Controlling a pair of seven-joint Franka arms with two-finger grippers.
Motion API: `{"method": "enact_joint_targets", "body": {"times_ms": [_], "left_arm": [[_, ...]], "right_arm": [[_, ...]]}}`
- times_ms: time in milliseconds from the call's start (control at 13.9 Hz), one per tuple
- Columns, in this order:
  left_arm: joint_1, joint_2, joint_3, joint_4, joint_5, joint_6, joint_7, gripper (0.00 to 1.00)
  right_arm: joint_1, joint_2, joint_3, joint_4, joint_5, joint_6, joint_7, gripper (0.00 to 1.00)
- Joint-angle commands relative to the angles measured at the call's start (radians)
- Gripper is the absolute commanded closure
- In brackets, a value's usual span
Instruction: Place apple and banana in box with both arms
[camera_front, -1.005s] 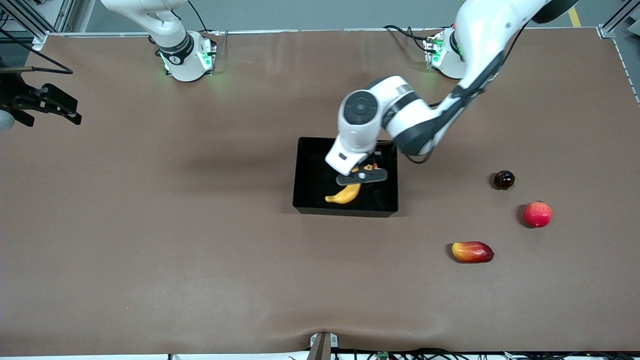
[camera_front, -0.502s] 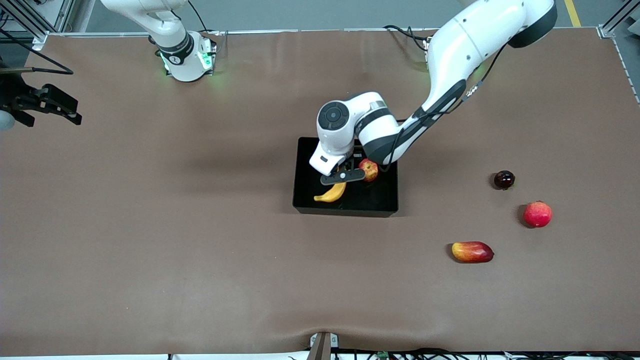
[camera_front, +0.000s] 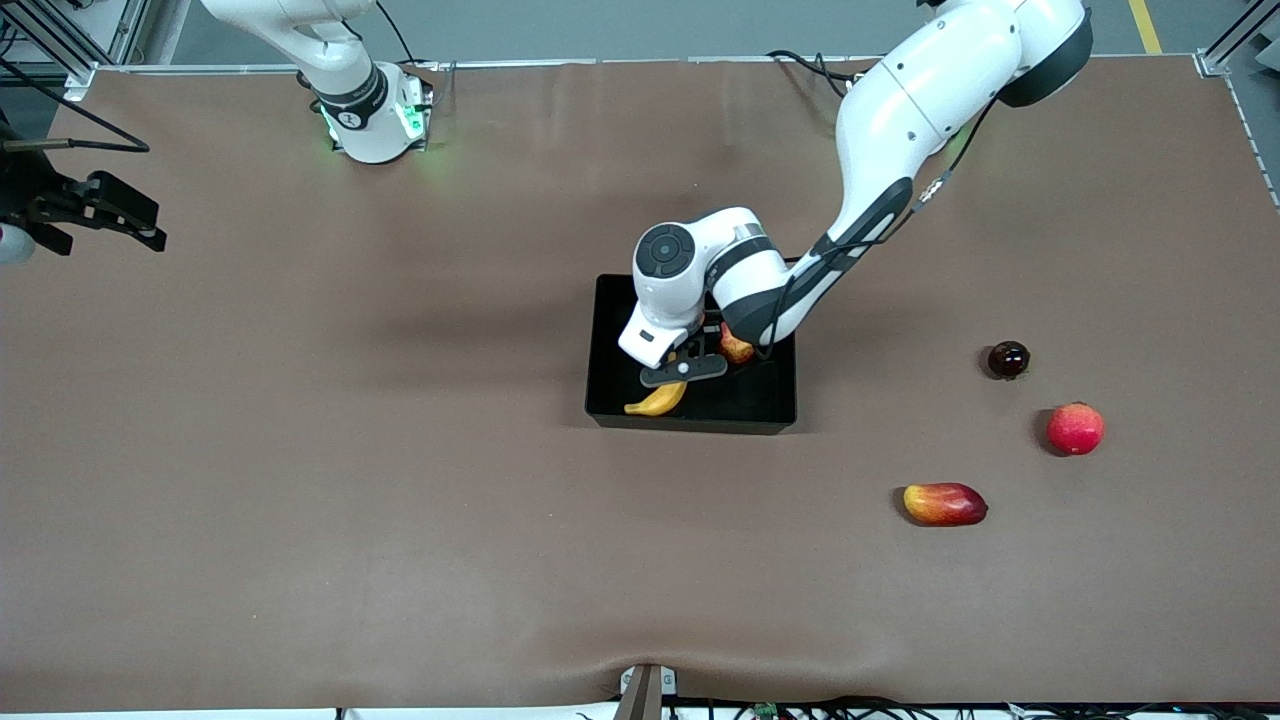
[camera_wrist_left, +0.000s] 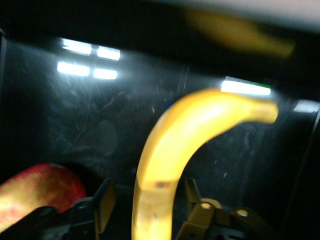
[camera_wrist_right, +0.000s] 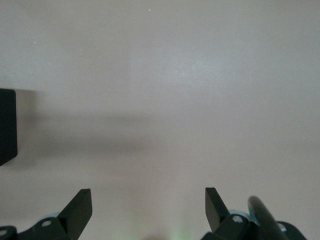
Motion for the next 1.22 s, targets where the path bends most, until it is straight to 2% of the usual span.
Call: {"method": "enact_joint_targets", "body": {"times_ms": [0,215,574,1148], "left_arm": [[0.065,-0.116,-0.006,-0.004,0.019,-0.07,-0.008,0.0],[0.165,-0.242,-0.007,0.001,-0.028,-0.157,0.067,0.0],[0.329,-0.379,-0.007,0.037,-0.121,-0.284,0.288,0.0],[0.453,-0.468,-0.015,0.131,-0.277,-0.426,0.533,0.0]], "right_arm": [[-0.013,-0.003,0.004,-0.001,0.02,0.014,0.003,0.0],[-0.012,-0.001,0.004,-0.001,0.02,0.021,0.003,0.0],[-0.013,0.0,0.004,0.001,0.02,0.021,0.002,0.0],[-0.015,0.004,0.004,-0.001,0.02,0.019,0.003,0.0]]}}
